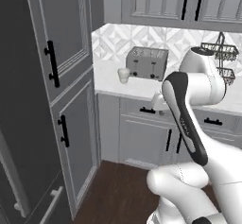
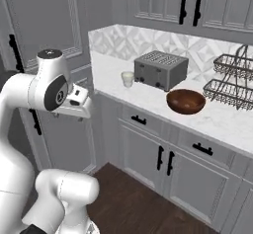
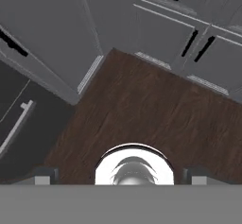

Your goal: Grab a lemon wedge from the fridge and one ice cube from the ice bowl, and put them in the glass of lemonade.

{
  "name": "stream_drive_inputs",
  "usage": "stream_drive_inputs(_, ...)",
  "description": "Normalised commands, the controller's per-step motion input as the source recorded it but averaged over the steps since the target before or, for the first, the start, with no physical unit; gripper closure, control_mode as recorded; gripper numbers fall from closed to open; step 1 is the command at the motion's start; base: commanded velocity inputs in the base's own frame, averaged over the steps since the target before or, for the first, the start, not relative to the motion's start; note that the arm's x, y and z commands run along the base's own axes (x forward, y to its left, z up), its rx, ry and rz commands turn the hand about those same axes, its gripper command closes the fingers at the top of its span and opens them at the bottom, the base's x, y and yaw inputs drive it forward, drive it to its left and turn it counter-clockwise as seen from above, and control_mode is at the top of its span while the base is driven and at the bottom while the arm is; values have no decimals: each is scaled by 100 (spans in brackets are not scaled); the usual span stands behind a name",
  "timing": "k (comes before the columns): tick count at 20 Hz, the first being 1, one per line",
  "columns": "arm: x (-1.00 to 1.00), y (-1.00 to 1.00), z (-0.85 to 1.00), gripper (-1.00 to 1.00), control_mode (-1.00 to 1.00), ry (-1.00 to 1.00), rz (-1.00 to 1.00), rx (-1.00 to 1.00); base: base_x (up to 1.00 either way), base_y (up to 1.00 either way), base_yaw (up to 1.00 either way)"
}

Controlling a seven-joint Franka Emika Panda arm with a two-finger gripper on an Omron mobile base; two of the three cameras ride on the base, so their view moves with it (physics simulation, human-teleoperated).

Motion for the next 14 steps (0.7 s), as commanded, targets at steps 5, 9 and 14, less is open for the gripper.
stream_drive_inputs(5, 0, 0, 0, -100, 100, 0, 0, 0, 82, -16, -57)
stream_drive_inputs(9, 0, 0, 0, -100, 100, 0, 0, 0, 100, 27, -31)
stream_drive_inputs(14, 0, 0, 0, -100, 100, 0, 0, 0, 83, 4, -27)
